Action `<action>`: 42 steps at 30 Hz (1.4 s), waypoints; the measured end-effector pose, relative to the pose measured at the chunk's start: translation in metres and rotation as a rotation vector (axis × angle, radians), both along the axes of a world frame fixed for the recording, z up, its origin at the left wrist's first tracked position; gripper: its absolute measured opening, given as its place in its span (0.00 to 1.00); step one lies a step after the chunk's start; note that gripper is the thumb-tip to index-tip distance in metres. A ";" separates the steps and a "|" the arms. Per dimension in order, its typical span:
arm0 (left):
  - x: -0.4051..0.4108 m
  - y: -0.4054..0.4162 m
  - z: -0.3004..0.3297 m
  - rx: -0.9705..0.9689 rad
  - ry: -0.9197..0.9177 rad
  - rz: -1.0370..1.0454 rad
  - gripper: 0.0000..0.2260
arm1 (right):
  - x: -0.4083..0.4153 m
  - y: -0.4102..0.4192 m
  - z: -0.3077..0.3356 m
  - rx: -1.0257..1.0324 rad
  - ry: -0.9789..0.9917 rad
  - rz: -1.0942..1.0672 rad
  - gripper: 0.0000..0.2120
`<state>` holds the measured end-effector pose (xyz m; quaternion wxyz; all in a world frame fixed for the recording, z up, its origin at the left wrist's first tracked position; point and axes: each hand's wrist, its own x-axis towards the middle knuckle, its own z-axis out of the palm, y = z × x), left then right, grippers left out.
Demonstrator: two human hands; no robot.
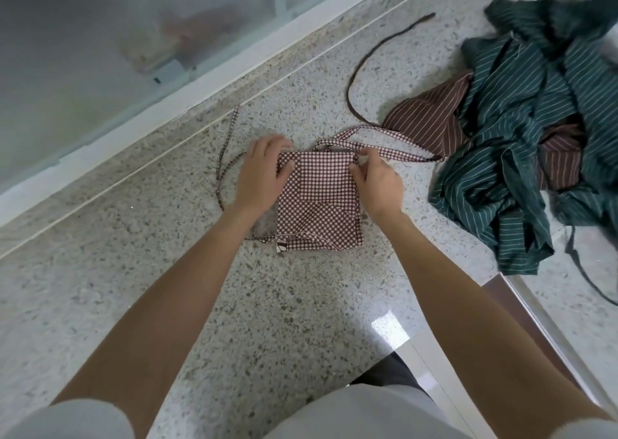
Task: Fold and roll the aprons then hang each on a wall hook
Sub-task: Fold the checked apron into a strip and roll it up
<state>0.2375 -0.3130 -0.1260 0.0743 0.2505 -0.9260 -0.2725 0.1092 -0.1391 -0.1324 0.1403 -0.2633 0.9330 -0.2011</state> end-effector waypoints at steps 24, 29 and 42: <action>0.073 0.023 0.003 0.259 -0.310 -0.244 0.34 | 0.005 0.054 0.009 -0.174 -0.067 0.590 0.16; 0.032 0.020 0.003 0.338 -0.118 0.294 0.16 | -0.011 0.011 0.008 -0.095 -0.147 0.142 0.12; 0.061 0.032 0.006 0.210 -0.311 0.295 0.12 | 0.063 0.043 0.000 0.159 -0.113 0.092 0.11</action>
